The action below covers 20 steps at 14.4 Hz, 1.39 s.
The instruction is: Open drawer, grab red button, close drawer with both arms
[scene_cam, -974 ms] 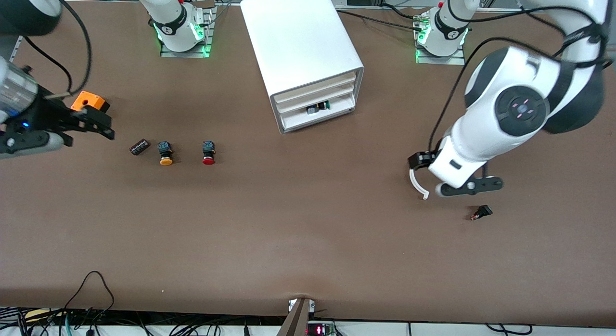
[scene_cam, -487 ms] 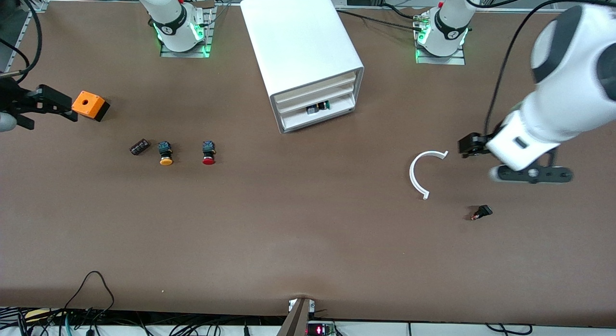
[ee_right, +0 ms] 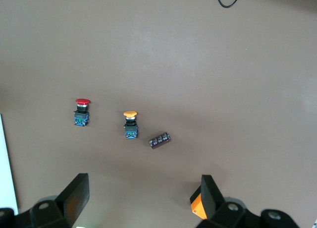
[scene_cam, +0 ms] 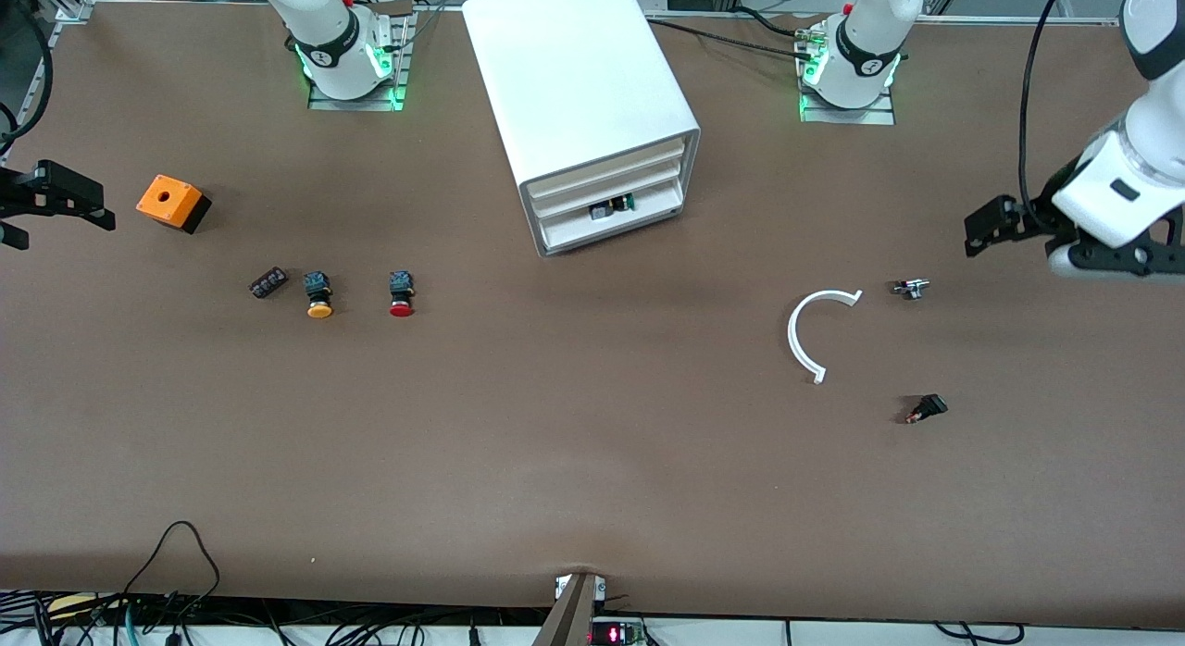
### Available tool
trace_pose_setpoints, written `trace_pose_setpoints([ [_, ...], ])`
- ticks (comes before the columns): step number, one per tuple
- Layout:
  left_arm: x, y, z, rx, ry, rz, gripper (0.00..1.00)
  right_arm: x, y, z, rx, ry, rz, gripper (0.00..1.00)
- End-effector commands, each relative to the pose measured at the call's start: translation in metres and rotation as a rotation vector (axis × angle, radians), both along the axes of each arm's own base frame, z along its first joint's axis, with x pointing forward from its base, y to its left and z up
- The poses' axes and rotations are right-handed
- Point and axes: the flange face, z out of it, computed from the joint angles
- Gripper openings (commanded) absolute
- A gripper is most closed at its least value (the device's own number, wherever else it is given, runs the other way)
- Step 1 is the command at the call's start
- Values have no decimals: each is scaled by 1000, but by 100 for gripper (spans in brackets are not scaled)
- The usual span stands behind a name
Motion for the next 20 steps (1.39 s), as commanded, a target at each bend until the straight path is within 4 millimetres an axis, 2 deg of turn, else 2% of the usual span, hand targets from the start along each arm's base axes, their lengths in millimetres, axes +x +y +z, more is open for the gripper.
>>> trace_pose_setpoints([
  [1, -22, -7, 2, -26, -3, -29, 100, -2, 4, 4, -21, 14, 33, 100],
  [2, -21, -9, 14, -26, 2, -37, 100, -1, 6, 1, -21, 20, 45, 100],
  [4, -15, -8, 15, -13, 4, -36, 100, 0, 6, -4, -8, 28, 94, 100],
  [8, -15, -4, 15, -11, 9, -28, 100, -4, -1, -5, -12, -7, 73, 100],
  [10, -14, -4, 20, -12, 0, -28, 100, -33, -4, -2, -6, -62, 72, 100],
  [11, -13, -4, 18, -12, 3, -30, 100, -38, -4, -4, -5, -60, 76, 100],
  [17, -12, -10, 17, -10, 4, -38, 100, -40, -3, -3, -3, -42, 73, 100],
  [20, -12, -9, 16, -10, 6, -38, 100, -50, -9, 2, 9, -7, 72, 100],
])
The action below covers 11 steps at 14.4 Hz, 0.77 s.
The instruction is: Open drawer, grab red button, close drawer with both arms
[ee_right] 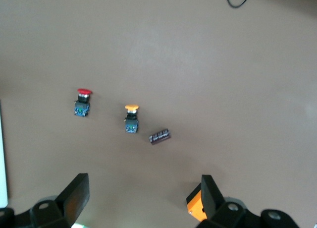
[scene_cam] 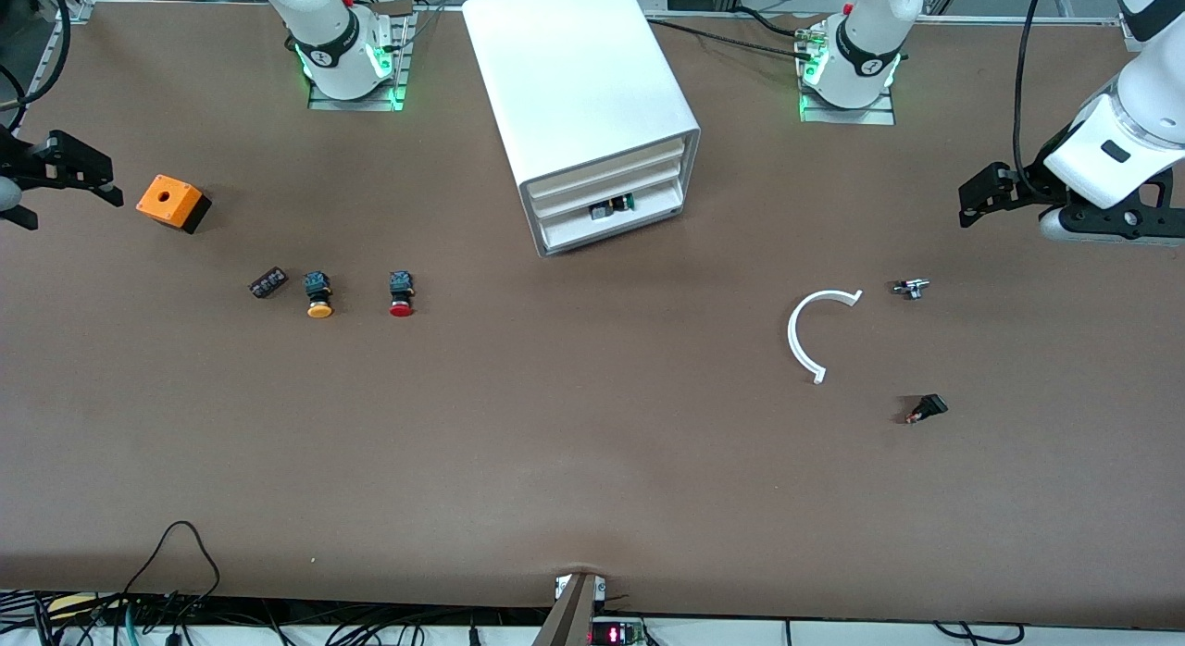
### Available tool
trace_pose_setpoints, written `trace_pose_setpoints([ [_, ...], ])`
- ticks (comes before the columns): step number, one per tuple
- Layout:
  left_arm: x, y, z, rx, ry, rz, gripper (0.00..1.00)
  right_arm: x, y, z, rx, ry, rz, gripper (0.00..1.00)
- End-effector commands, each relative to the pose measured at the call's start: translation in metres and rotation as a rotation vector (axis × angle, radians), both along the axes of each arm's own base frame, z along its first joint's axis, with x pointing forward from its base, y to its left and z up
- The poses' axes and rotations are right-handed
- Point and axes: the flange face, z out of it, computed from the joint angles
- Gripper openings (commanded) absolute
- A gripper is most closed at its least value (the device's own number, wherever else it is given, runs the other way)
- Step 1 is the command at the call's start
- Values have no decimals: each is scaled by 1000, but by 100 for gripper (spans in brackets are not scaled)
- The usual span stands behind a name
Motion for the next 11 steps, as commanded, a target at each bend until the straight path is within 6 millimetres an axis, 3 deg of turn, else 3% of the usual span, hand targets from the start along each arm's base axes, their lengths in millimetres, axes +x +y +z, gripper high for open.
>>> trace_pose_setpoints([
  [1, 4, 0, 6, -6, 5, -20, 100, -13, -6, 6, -2, 10, 14, 100],
  [11, 4, 0, 6, -6, 5, -18, 100, -10, -3, 4, -2, 7, 14, 100],
])
